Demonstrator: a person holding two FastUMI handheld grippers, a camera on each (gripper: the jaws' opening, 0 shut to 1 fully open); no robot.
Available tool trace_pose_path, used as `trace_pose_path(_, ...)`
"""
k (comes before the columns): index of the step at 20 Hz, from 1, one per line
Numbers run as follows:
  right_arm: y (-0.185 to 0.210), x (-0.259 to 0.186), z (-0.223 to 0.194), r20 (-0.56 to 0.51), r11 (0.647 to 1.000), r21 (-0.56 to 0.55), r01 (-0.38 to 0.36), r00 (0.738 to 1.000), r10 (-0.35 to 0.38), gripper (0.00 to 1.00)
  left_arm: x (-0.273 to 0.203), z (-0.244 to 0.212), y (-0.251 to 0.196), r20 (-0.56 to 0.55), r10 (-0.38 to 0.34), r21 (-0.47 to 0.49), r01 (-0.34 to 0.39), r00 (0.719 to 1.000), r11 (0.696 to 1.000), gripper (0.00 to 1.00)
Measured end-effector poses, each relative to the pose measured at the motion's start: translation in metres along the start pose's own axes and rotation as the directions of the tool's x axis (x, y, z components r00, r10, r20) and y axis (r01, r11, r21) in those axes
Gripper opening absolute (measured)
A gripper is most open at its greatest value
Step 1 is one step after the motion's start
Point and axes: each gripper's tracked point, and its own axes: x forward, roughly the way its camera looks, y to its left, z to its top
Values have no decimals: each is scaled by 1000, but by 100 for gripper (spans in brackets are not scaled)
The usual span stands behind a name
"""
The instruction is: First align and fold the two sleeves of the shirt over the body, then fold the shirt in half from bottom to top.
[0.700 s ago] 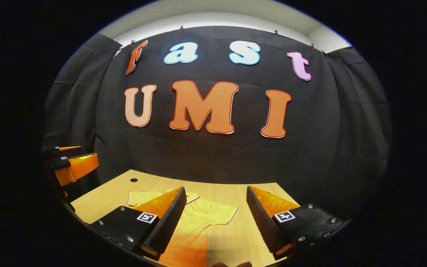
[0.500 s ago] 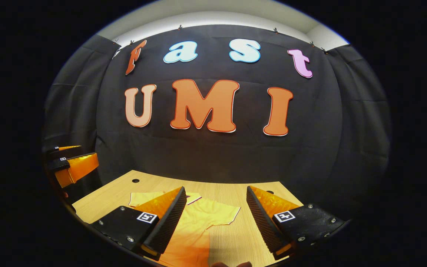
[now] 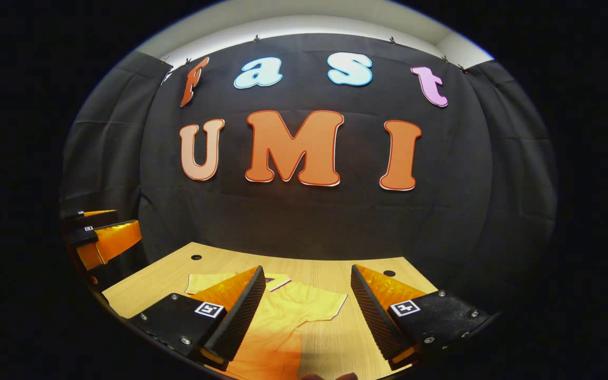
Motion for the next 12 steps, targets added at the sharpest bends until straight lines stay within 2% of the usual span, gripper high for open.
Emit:
trace_pose_path(6, -5, 28, -22, -88, 999, -26, -27, 996, 25, 99, -5, -5, 1, -2, 30, -3, -30, 1000, 1000, 98)
trace_pose_path(12, -26, 72, -49, -179, 999, -36, -36, 983, 29, 99, -9, -13, 18, -19, 112, 4, -112, 994, 994, 98)
